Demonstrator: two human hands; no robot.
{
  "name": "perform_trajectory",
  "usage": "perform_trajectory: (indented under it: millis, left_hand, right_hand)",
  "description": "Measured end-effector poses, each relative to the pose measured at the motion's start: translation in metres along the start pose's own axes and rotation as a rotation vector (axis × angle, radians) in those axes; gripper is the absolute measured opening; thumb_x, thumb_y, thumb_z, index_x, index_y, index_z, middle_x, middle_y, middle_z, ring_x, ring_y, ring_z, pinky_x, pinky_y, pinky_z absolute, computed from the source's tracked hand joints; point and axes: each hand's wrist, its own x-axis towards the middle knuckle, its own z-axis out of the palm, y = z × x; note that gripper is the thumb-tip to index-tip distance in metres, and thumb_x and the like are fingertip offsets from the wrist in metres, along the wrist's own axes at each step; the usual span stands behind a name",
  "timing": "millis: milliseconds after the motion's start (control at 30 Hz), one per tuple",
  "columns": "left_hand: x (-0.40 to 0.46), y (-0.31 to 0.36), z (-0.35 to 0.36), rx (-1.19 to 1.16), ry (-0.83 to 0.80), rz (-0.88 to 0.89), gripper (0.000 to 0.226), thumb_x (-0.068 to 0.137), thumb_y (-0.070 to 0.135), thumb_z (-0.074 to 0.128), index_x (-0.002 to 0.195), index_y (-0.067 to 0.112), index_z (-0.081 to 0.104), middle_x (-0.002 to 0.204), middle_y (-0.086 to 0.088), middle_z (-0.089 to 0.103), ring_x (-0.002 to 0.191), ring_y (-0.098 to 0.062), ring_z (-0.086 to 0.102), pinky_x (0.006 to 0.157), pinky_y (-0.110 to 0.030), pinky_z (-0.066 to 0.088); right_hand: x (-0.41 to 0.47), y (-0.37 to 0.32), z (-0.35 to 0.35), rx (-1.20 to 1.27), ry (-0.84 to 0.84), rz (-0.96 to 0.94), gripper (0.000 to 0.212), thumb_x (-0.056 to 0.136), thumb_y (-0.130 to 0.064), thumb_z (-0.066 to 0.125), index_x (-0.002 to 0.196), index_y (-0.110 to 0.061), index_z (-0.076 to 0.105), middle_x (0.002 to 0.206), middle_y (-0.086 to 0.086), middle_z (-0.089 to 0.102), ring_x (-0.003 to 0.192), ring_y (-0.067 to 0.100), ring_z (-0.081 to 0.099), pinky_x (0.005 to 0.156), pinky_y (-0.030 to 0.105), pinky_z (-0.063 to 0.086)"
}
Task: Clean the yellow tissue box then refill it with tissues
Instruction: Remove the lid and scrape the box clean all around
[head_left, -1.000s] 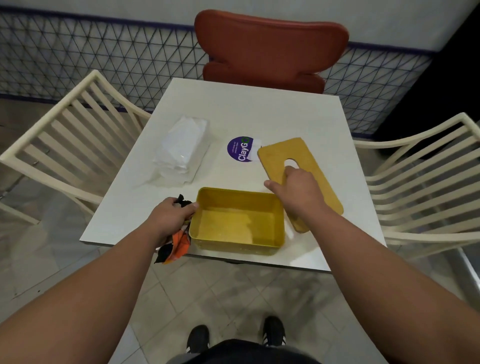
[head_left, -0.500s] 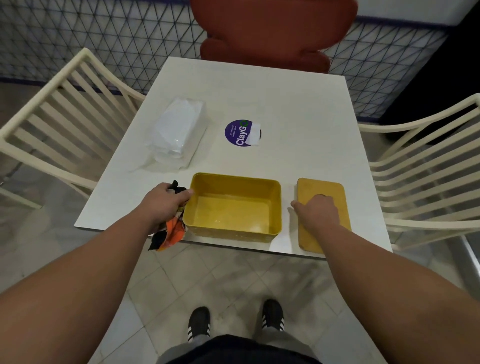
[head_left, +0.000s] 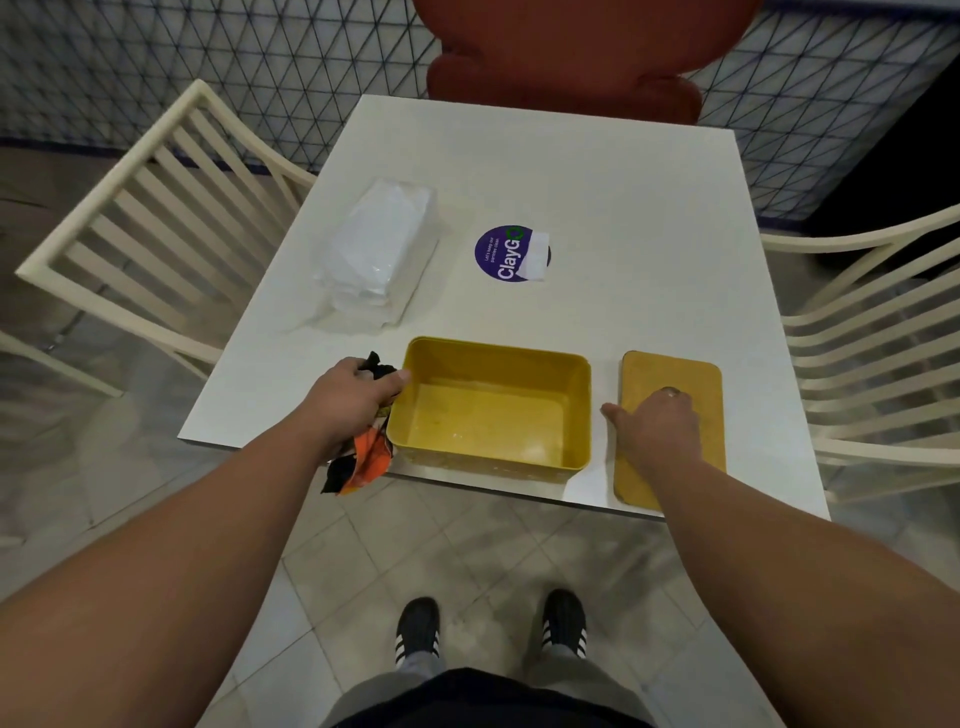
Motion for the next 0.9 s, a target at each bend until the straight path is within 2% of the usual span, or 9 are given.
perform_trajectory:
  millis: [300,400,500,567,667,700,733,767,900]
  left_hand:
    - [-0.005,0.002,0.000,-0.043,0.019,0.026,0.071,0.079,0.055,0.069,0.135,0.017,0.047,0.123,-0.001,0.057,0.105,-0.020,0.057,0.084,-0.035,0.045]
    - [-0.010,0.005,-0.010,-0.127,0.122,0.111,0.061,0.078,0.049,0.072,0.128,0.020,0.054,0.117,-0.002,0.063,0.102,-0.020,0.062,0.089,-0.038,0.051]
    - [-0.015,0.017,-0.025,-0.383,0.089,0.129,0.043,0.081,0.035,0.070,0.120,0.020,0.059,0.110,-0.010,0.067,0.095,-0.029,0.069,0.090,-0.051,0.053]
    - [-0.020,0.031,-0.029,-0.494,0.040,0.157,0.033,0.088,0.022,0.062,0.121,0.018,0.058,0.112,-0.014,0.066,0.095,-0.031,0.069,0.087,-0.047,0.054]
    - [-0.032,0.053,-0.027,-0.497,0.013,0.239,0.036,0.089,0.016,0.059,0.124,0.023,0.056,0.114,-0.009,0.066,0.098,-0.025,0.068,0.085,-0.039,0.054]
    - [-0.037,0.058,-0.024,-0.485,-0.002,0.262,0.042,0.085,0.019,0.064,0.125,0.024,0.054,0.113,-0.008,0.067,0.098,-0.025,0.068,0.086,-0.040,0.054]
    - [-0.044,0.061,-0.022,-0.465,-0.005,0.275,0.046,0.081,0.020,0.068,0.125,0.023,0.053,0.110,-0.008,0.068,0.095,-0.024,0.069,0.084,-0.041,0.054]
    - [-0.051,0.062,-0.019,-0.447,0.010,0.285,0.043,0.080,0.019,0.070,0.120,0.022,0.055,0.104,-0.007,0.071,0.091,-0.023,0.070,0.081,-0.040,0.055]
    - [-0.076,0.065,-0.010,-0.532,0.107,0.303,0.015,0.085,0.006,0.066,0.096,0.015,0.066,0.084,-0.005,0.072,0.078,-0.020,0.068,0.072,-0.035,0.056]
  right_hand:
    - [-0.005,0.002,-0.001,0.037,0.057,0.000,0.086,0.083,-0.068,0.051,0.133,0.002,0.041,0.133,0.017,0.041,0.116,0.035,0.049,0.089,0.045,0.046]
    - [-0.011,-0.021,-0.017,0.335,0.262,-0.095,0.066,0.092,-0.058,0.045,0.127,-0.002,0.048,0.128,0.017,0.044,0.113,0.034,0.051,0.086,0.041,0.045]
    - [-0.027,-0.072,-0.044,0.670,0.382,-0.299,0.039,0.095,-0.041,0.050,0.117,-0.009,0.054,0.117,0.010,0.052,0.096,0.019,0.056,0.074,0.026,0.041]
    - [-0.048,-0.109,-0.058,0.784,0.233,-0.448,0.027,0.096,-0.037,0.050,0.108,-0.015,0.058,0.106,0.004,0.059,0.086,0.013,0.055,0.069,0.022,0.041]
    - [-0.086,-0.158,-0.062,0.874,-0.494,-0.482,0.038,0.092,-0.058,0.044,0.103,-0.023,0.058,0.104,-0.002,0.064,0.090,0.016,0.062,0.081,0.038,0.055]
    - [-0.096,-0.168,-0.059,0.899,-0.692,-0.457,0.048,0.087,-0.065,0.045,0.106,-0.022,0.058,0.106,-0.001,0.065,0.094,0.018,0.064,0.084,0.042,0.056]
    - [-0.104,-0.176,-0.056,0.936,-0.796,-0.460,0.056,0.082,-0.068,0.049,0.109,-0.021,0.060,0.106,0.001,0.068,0.096,0.020,0.066,0.086,0.045,0.056]
    - [-0.108,-0.179,-0.053,0.976,-0.821,-0.474,0.055,0.078,-0.067,0.055,0.110,-0.022,0.062,0.106,0.003,0.070,0.098,0.022,0.067,0.088,0.048,0.055]
    - [-0.107,-0.172,-0.046,1.152,-0.858,-0.452,0.019,0.083,-0.030,0.066,0.100,-0.021,0.068,0.102,0.009,0.072,0.098,0.027,0.068,0.093,0.052,0.052]
